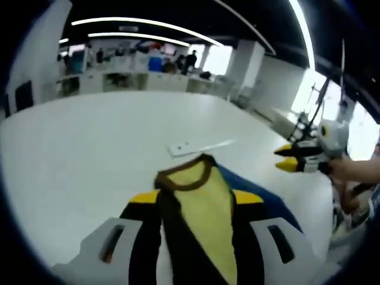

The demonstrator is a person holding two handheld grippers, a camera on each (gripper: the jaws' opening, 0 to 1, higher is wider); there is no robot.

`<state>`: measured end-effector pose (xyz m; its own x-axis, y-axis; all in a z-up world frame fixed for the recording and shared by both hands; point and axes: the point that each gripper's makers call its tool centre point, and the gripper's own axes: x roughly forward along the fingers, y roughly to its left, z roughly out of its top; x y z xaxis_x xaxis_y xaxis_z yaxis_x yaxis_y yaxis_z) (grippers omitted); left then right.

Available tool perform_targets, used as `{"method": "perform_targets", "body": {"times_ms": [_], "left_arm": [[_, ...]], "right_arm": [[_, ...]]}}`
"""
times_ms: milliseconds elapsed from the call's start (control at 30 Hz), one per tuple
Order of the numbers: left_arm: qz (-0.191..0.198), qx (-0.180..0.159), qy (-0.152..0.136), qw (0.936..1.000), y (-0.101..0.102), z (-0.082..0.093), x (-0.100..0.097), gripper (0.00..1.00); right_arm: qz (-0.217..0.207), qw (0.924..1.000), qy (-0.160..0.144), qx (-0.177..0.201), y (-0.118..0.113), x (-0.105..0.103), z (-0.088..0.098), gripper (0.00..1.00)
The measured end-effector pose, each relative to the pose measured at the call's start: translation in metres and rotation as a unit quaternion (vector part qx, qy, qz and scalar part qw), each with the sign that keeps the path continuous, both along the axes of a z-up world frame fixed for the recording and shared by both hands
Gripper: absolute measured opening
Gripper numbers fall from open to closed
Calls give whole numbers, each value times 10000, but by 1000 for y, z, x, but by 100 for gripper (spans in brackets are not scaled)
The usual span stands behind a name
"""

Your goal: Fold the garment on the visible template until the final outline fits inside the template.

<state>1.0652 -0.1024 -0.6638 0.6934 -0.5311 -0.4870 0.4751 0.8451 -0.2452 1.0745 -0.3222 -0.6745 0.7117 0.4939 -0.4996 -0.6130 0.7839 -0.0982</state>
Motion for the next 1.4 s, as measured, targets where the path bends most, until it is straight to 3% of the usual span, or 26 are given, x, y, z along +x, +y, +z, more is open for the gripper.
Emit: {"method": "perform_targets", "body": {"times_ms": [100, 333, 467, 600, 867, 1033, 1400], "left_arm": [[31, -65, 49, 10000, 2, 4, -20, 46], [105, -70, -15, 9999, 10, 19, -55, 55], [178, -63, -75, 9998, 13, 28, -75, 65], [280, -30, -105, 9995, 15, 33, -100, 82], [108, -17, -106, 9999, 13, 44, -159, 99], [-62, -8, -24, 10000, 12, 48, -198, 99], [71, 54, 124, 9999, 30, 57, -256, 99]], "right_arm": [[-60, 9999, 79, 121, -5, -19, 5, 36], [-282, 9985, 208, 431, -19, -62, 17, 55], [-332, 9977, 266, 532, -24, -82, 22, 66], [-503, 9956, 407, 676, -31, -105, 25, 86], [-493, 9952, 573, 619, -39, -158, 32, 96], [-442, 9954, 584, 612, -43, -191, 41, 100], [-513, 9958, 499, 563, -65, -242, 60, 100]]}}
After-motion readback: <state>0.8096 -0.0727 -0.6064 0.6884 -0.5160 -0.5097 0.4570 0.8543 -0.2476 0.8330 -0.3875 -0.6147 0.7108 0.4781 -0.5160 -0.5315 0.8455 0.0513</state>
